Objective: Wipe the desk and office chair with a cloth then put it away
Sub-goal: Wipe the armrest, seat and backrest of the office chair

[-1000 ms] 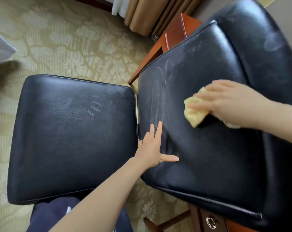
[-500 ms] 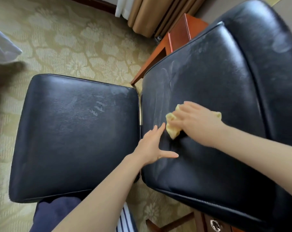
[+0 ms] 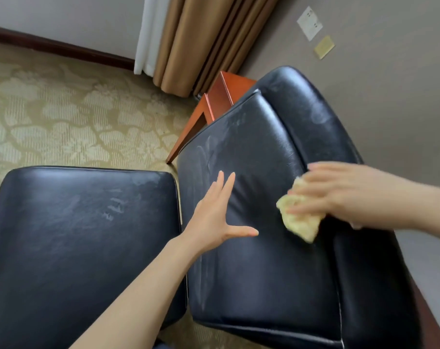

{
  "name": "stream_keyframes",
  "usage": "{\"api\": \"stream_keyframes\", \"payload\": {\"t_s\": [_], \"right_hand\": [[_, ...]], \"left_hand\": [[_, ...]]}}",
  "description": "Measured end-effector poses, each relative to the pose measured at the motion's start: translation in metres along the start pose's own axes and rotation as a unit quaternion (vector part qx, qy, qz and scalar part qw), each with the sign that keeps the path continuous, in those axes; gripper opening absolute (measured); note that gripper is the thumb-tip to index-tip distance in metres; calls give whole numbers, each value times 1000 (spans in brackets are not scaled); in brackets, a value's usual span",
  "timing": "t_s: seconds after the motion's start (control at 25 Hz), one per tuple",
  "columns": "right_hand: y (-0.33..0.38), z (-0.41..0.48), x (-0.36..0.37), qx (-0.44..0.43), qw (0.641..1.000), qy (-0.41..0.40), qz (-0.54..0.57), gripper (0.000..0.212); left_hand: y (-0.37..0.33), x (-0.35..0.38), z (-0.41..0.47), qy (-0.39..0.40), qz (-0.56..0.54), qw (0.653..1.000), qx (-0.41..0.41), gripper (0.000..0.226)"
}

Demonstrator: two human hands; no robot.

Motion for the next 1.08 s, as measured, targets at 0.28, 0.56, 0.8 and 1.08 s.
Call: {"api": "stream_keyframes", "payload": {"t_s": [0.28,0.56,0.8,1.08], "right_hand": [[-142,15,-29,308,947,-87,8,57],[-71,0,-9,269,962,-27,-30,43],[4,-37,-9,245,963,-98,-53,40],[-64,2,-12,299,948,-94,-63,45]], "left_hand": [[-6,24,18,103,52,992,-52,128],[-5,32,18,105,70,990,-55,127],[-6,37,14,114,87,989,-42,125],[-5,37,11,90,87,992,-22,123]]}}
Point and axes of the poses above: each hand's wrist, its own z-axis towards the middle knuckle, its own x-axis out of the palm, y = z × x, the point moved 9 cm from there along z, towards the middle knuckle, and after that the axes turned 9 degrees about y, right-handed, at the moved point
